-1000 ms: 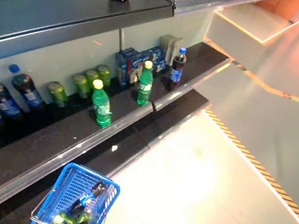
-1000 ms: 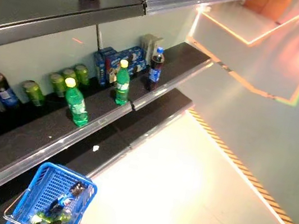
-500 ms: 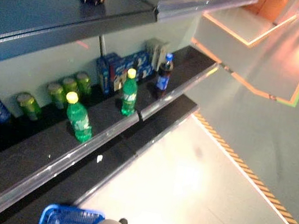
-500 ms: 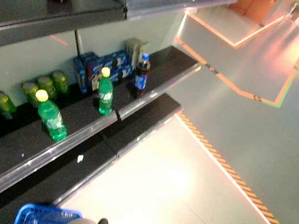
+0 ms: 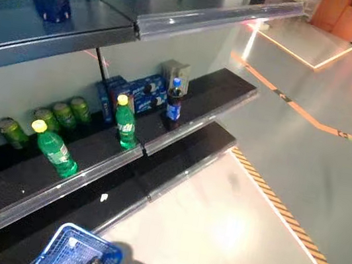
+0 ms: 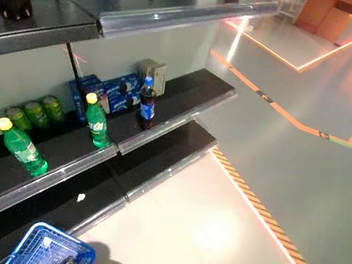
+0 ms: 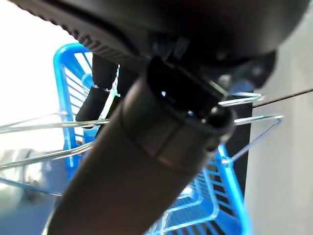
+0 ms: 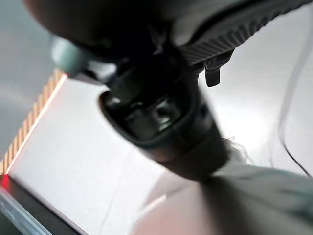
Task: Pick up the drink and place into the basket.
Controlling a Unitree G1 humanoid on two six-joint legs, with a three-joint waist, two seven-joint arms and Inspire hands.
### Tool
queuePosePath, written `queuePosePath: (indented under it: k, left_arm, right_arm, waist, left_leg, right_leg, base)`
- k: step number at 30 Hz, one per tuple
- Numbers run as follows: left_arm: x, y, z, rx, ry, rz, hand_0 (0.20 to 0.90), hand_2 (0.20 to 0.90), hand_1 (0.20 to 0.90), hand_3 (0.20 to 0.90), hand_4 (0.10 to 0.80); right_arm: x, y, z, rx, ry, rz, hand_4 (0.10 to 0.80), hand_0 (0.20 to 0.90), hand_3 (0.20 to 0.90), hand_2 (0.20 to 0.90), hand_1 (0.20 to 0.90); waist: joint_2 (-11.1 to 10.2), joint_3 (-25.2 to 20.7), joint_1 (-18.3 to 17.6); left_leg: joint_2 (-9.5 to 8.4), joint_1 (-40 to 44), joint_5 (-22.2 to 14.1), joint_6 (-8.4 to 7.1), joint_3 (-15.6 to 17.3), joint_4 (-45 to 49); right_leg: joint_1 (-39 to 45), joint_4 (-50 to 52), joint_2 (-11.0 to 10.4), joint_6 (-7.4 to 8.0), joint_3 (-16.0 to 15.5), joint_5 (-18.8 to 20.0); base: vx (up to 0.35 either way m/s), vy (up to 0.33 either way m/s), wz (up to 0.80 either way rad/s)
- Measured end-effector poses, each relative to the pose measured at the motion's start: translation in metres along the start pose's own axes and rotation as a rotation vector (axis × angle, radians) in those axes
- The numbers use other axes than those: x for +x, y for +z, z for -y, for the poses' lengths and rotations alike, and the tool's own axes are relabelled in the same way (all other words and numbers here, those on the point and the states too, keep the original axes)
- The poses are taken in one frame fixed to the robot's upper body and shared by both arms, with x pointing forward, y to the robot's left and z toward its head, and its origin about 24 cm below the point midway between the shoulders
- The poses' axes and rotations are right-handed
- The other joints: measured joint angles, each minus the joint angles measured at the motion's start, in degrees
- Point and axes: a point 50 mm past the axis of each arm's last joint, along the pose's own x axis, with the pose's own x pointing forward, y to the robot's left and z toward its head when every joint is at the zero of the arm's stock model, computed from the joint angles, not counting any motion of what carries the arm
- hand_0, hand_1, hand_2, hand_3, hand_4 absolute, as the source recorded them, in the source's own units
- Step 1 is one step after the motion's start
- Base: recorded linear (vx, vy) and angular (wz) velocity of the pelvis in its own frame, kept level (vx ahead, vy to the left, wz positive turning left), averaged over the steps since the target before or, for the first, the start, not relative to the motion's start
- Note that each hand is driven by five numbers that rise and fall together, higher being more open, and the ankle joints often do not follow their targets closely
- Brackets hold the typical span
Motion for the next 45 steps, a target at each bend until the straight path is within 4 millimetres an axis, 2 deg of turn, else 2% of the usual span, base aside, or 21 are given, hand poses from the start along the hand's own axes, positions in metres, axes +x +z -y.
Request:
queuePosePath:
  k: [3, 6, 7, 11, 12, 13, 15, 16, 17, 19, 24, 26, 29, 32, 34, 36, 38, 40, 42, 43, 45]
  left_arm:
    - [0.003, 0.013, -0.006, -0.055, 0.034, 0.030, 0.300, 0.300, 0.300, 0.200, 0.100]
    - [0.005, 0.041, -0.006, -0.084, 0.032, 0.102, 0.300, 0.300, 0.300, 0.200, 0.100]
    - [0.005, 0.051, -0.001, -0.087, 0.013, 0.127, 0.300, 0.300, 0.300, 0.200, 0.100]
    - [-0.001, 0.012, 0.017, -0.079, -0.036, -0.004, 0.300, 0.300, 0.300, 0.200, 0.100]
    - [-0.004, -0.003, 0.022, -0.079, -0.039, -0.043, 0.300, 0.300, 0.300, 0.200, 0.100]
    - [-0.003, -0.003, 0.017, -0.082, -0.023, -0.045, 0.300, 0.300, 0.300, 0.200, 0.100]
    - [0.001, 0.003, 0.000, -0.079, -0.008, -0.023, 0.300, 0.300, 0.300, 0.200, 0.100]
    - [0.004, 0.012, -0.006, -0.077, -0.006, 0.002, 0.300, 0.300, 0.300, 0.200, 0.100]
    - [0.004, 0.019, -0.003, -0.083, -0.017, 0.013, 0.300, 0.300, 0.300, 0.200, 0.100]
    - [0.002, 0.022, 0.013, -0.100, -0.056, 0.008, 0.300, 0.300, 0.300, 0.200, 0.100]
    - [-0.002, -0.003, 0.016, -0.154, -0.027, -0.092, 0.300, 0.300, 0.300, 0.200, 0.100]
    - [-0.002, -0.007, 0.012, -0.159, -0.015, -0.105, 0.300, 0.300, 0.300, 0.200, 0.100]
    - [-0.001, -0.004, 0.011, -0.152, -0.017, -0.094, 0.300, 0.300, 0.300, 0.200, 0.100]
    - [0.001, 0.005, 0.007, -0.117, -0.018, -0.065, 0.300, 0.300, 0.300, 0.200, 0.100]
    - [0.001, 0.010, 0.014, -0.076, -0.038, -0.055, 0.300, 0.300, 0.300, 0.200, 0.100]
    - [0.000, 0.010, 0.016, -0.048, -0.050, -0.056, 0.300, 0.300, 0.300, 0.200, 0.100]
    - [0.000, 0.012, 0.017, -0.040, -0.043, -0.044, 0.300, 0.300, 0.300, 0.200, 0.100]
    - [0.001, 0.020, 0.015, -0.045, -0.040, -0.006, 0.300, 0.300, 0.300, 0.200, 0.100]
    - [0.003, 0.029, 0.008, -0.049, -0.024, 0.023, 0.300, 0.300, 0.300, 0.200, 0.100]
    - [0.003, 0.031, 0.010, -0.053, -0.026, 0.028, 0.300, 0.300, 0.300, 0.200, 0.100]
    - [-0.001, 0.026, 0.023, -0.068, -0.043, 0.035, 0.300, 0.300, 0.300, 0.200, 0.100]
  right_arm:
    - [-0.001, 0.006, -0.006, 0.006, 0.033, 0.019, 0.800, 0.900, 0.900, 0.900, 0.900]
    - [-0.002, -0.001, -0.018, 0.019, 0.073, -0.013, 0.800, 0.900, 0.900, 0.900, 0.900]
    - [-0.003, -0.002, -0.021, 0.022, 0.077, -0.017, 0.800, 0.900, 0.900, 0.900, 0.900]
    - [-0.001, 0.007, -0.009, 0.006, 0.048, 0.006, 0.800, 0.900, 0.900, 0.900, 0.900]
    - [0.000, 0.008, -0.005, 0.001, 0.038, 0.005, 0.800, 0.900, 0.900, 0.900, 0.900]
    - [-0.001, 0.009, -0.011, 0.026, 0.046, -0.001, 0.800, 0.900, 0.900, 0.900, 0.900]
    - [-0.001, 0.005, -0.014, 0.042, 0.057, -0.011, 0.800, 0.900, 0.900, 0.900, 0.900]
    - [-0.001, 0.004, -0.015, 0.034, 0.060, -0.014, 0.800, 0.900, 0.900, 0.900, 0.900]
    - [-0.001, 0.004, -0.014, 0.033, 0.058, -0.012, 0.800, 0.900, 0.900, 0.900, 0.900]
    - [-0.002, -0.001, -0.014, 0.031, 0.056, -0.027, 0.800, 0.900, 0.900, 0.900, 0.900]
    - [-0.002, 0.006, -0.023, 0.014, 0.076, -0.021, 0.800, 0.900, 0.900, 0.900, 0.900]
    - [-0.002, 0.007, -0.024, 0.000, 0.078, -0.018, 0.800, 0.900, 0.900, 0.900, 0.900]
    - [-0.002, 0.020, -0.022, 0.017, 0.069, 0.017, 0.800, 0.900, 0.900, 0.900, 0.900]
    - [-0.003, 0.030, -0.026, 0.023, 0.082, 0.063, 0.800, 0.900, 0.900, 0.900, 0.900]
    - [-0.002, 0.032, -0.023, 0.064, 0.076, 0.078, 0.800, 0.900, 0.900, 0.900, 0.900]
    - [-0.003, 0.036, -0.022, 0.085, 0.070, 0.104, 0.800, 0.900, 0.900, 0.900, 0.900]
    - [-0.003, 0.037, -0.025, 0.105, 0.083, 0.107, 0.800, 0.900, 0.900, 0.900, 0.900]
    - [-0.003, 0.038, -0.026, 0.106, 0.085, 0.105, 0.800, 0.900, 0.900, 0.900, 0.900]
    - [-0.003, 0.034, -0.029, 0.103, 0.091, 0.087, 0.800, 0.900, 0.900, 0.900, 0.900]
    - [-0.003, 0.030, -0.026, 0.099, 0.082, 0.078, 0.800, 0.900, 0.900, 0.900, 0.900]
    - [-0.001, 0.033, -0.012, 0.059, 0.039, 0.082, 0.800, 0.900, 0.900, 0.900, 0.900]
  waist:
    - [-3.22, -0.50, 1.44]
    - [-6.75, -0.53, 2.13]
    - [-8.12, -0.17, 3.09]
    - [-5.77, -0.44, 4.40]
    - [-3.07, -0.99, 3.99]
    - [-3.11, -0.11, 4.78]
    - [-3.84, -0.26, 5.21]
    - [-5.28, 0.03, 5.48]
    - [-4.95, 0.57, 5.24]
    - [-4.25, 0.92, 5.22]
    - [-4.82, 1.34, 6.86]
    - [-4.82, 1.54, 6.79]
    - [-3.35, 2.58, 6.68]
    - [-3.68, 2.33, 3.89]
    - [-3.14, 2.12, 1.93]
    - [-2.14, 1.83, 0.01]
    - [-1.86, 1.71, -2.89]
    - [-2.38, 1.67, -3.41]
    - [-3.63, 1.00, -3.73]
    - [-2.53, 1.11, -4.32]
    - [-0.34, 0.26, -3.76]
  left_leg:
    - [1.46, -4.82, 5.00, -3.22, 0.98, 8.45]
    - [1.50, -9.11, 10.72, -3.54, 2.98, 13.91]
    - [-0.72, -11.04, 9.88, -4.48, 3.40, 18.21]
    - [-10.61, -8.47, 0.82, 1.70, 8.26, 13.71]
    - [-10.95, -6.44, -0.46, 3.29, 8.70, 5.86]
    - [-10.01, -5.27, 0.39, 5.47, 9.90, 3.04]
    - [-8.23, -5.28, 0.40, 4.32, 11.79, 2.78]
    - [-9.06, -5.75, 0.64, 3.49, 11.93, 3.21]
    - [-9.09, -6.49, 0.52, 2.59, 12.66, 4.09]
    - [-7.48, -9.60, 0.00, 1.18, 19.76, 7.48]
    - [-8.47, -6.72, -0.28, 4.63, 20.26, 6.26]
    - [-9.05, -5.64, -0.43, 4.92, 19.41, 5.62]
    - [-8.02, -4.71, -1.63, 6.35, 17.87, 5.47]
    - [-8.95, -4.15, -1.34, 6.53, 12.88, 5.04]
    - [-8.92, -4.07, -1.16, 6.90, 9.68, 3.81]
    - [-8.54, -5.08, -1.05, 6.37, 6.17, 3.45]
    - [-7.29, -5.28, -1.60, 4.96, 0.98, 2.96]
    - [-6.29, -4.09, -2.25, 3.90, -1.80, 1.49]
    - [-4.13, -0.59, -2.71, -0.70, -4.78, -1.58]
    - [-1.84, 1.87, -2.74, -1.28, -5.46, -3.07]
    - [0.00, 2.58, -2.33, -1.92, -3.23, -0.94]
  right_leg:
    - [1.81, -2.62, 2.22, -2.63, -4.34, -0.41]
    - [5.45, -7.54, 2.68, -5.41, -6.54, 0.64]
    - [6.10, -7.89, 2.35, -6.68, -7.30, 0.68]
    - [4.86, -7.88, 2.44, -6.92, -6.50, 0.79]
    - [4.65, -8.07, 4.63, -6.39, -7.36, 1.13]
    - [3.42, -3.97, 5.41, -6.48, -7.64, 0.30]
    - [3.26, 4.33, 7.05, -6.11, -8.03, -5.98]
    - [7.42, 1.15, 6.89, -6.28, -7.93, -9.77]
    - [9.67, -3.11, 7.16, -7.14, -8.57, -8.87]
    - [10.96, -5.70, 7.53, -8.04, -9.47, -8.30]
    - [10.70, -0.55, 6.70, -7.30, -8.84, -11.49]
    - [8.96, 5.84, 6.15, -5.23, -8.71, -13.55]
    - [0.90, 26.67, 5.66, 3.22, -3.12, -14.05]
    - [-2.23, 34.44, 6.31, 3.20, 0.30, -12.85]
    - [-4.18, 29.30, 2.72, 1.43, 0.90, -14.58]
    - [-4.57, 14.87, 0.34, 2.26, 3.84, -12.85]
    - [-3.20, 0.34, 0.23, 3.24, 8.54, -7.66]
    - [-1.99, -9.57, -1.29, 4.30, 8.11, -1.22]
    - [1.42, -13.40, -1.65, 4.20, 7.47, 3.78]
    - [2.76, -11.88, 0.30, 1.59, 5.35, 6.96]
    - [4.35, -10.37, 3.07, -0.82, 2.69, 4.61]
  base:
    - [0.063, -0.494, 0.11]
    - [0.075, -0.385, 0.62]
    - [0.120, -0.252, 0.15]
    - [0.214, -0.202, -0.25]
    - [0.311, -0.220, -0.13]
    - [0.302, -0.228, -0.01]
    - [0.202, -0.163, 0.16]
    - [0.215, -0.150, 0.56]
    - [0.218, -0.143, 0.92]
    - [0.257, -0.134, 0.83]
    - [0.266, -0.084, 0.06]
    - [0.200, -0.025, 0.17]
    - [0.263, -0.095, 0.33]
    - [0.240, -0.218, 0.90]
    - [0.326, -0.395, 0.97]
    - [0.424, -0.395, 0.80]
    - [0.472, -0.404, 0.92]
    - [0.462, -0.497, 0.77]
    - [0.325, -0.492, 0.88]
    - [0.281, -0.490, 0.92]
    - [0.239, -0.491, 0.66]
